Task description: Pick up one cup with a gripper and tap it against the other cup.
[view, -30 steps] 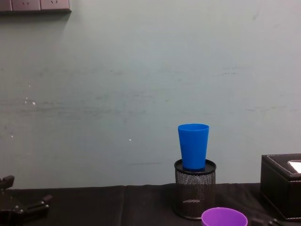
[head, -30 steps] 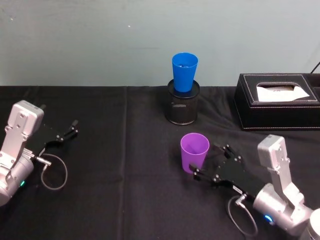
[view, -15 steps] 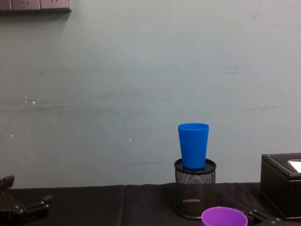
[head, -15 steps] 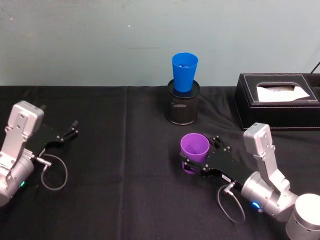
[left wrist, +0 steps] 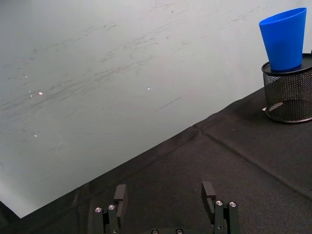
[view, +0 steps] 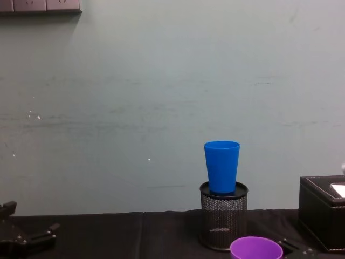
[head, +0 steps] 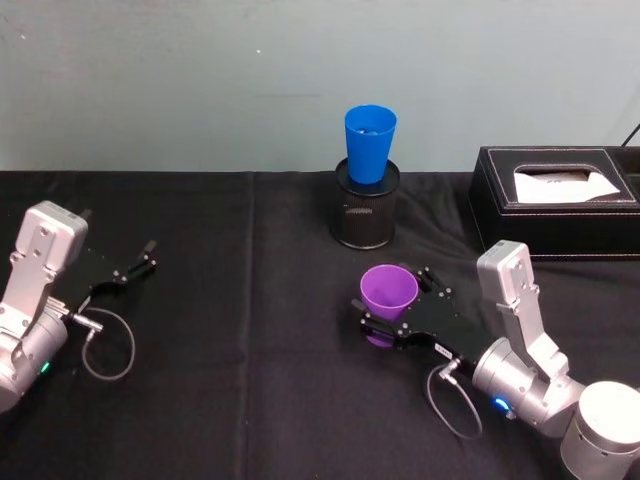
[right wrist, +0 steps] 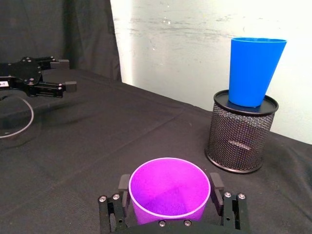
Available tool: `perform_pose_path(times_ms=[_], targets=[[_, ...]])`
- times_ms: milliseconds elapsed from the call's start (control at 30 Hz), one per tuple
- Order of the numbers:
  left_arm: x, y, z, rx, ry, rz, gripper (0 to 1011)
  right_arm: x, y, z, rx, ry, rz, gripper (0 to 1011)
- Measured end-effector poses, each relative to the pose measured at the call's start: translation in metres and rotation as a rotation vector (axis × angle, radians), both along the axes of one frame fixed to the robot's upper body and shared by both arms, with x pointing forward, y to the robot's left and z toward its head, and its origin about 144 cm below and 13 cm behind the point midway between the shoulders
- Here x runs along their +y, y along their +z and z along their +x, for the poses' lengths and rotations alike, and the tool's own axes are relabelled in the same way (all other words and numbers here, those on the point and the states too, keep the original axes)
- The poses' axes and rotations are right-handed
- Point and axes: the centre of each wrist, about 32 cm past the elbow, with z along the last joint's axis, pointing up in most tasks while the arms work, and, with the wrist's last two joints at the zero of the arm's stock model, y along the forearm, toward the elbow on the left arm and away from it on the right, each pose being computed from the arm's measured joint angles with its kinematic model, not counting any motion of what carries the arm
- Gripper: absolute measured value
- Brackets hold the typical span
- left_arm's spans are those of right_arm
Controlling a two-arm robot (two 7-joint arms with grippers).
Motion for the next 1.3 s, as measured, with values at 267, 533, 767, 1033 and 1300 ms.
perform_pose_path(times_ms=[267, 533, 767, 1033, 1300], targets=[[0.000, 0.000, 0.000, 0.000, 0.000, 0.000, 1000, 0.000, 0.000, 0.000, -0.001, 0.001, -0.002, 932], [0.000, 0.000, 0.000, 0.000, 0.000, 0.000, 1000, 0.000, 0.000, 0.000, -0.003, 0.000, -0.002, 790], [0.000, 0.000, 0.000, 0.000, 0.000, 0.000, 1000, 0.000, 0.013, -0.003, -0.023, 0.008, -0.011, 760], [0.000, 0.000, 0.000, 0.000, 0.000, 0.000, 1000, 0.001, 0.053, -0.004, -0.029, 0.015, -0.029, 747], [0.000, 0.000, 0.000, 0.000, 0.000, 0.000, 1000, 0.002, 0.086, -0.001, -0.032, 0.012, -0.005, 747]])
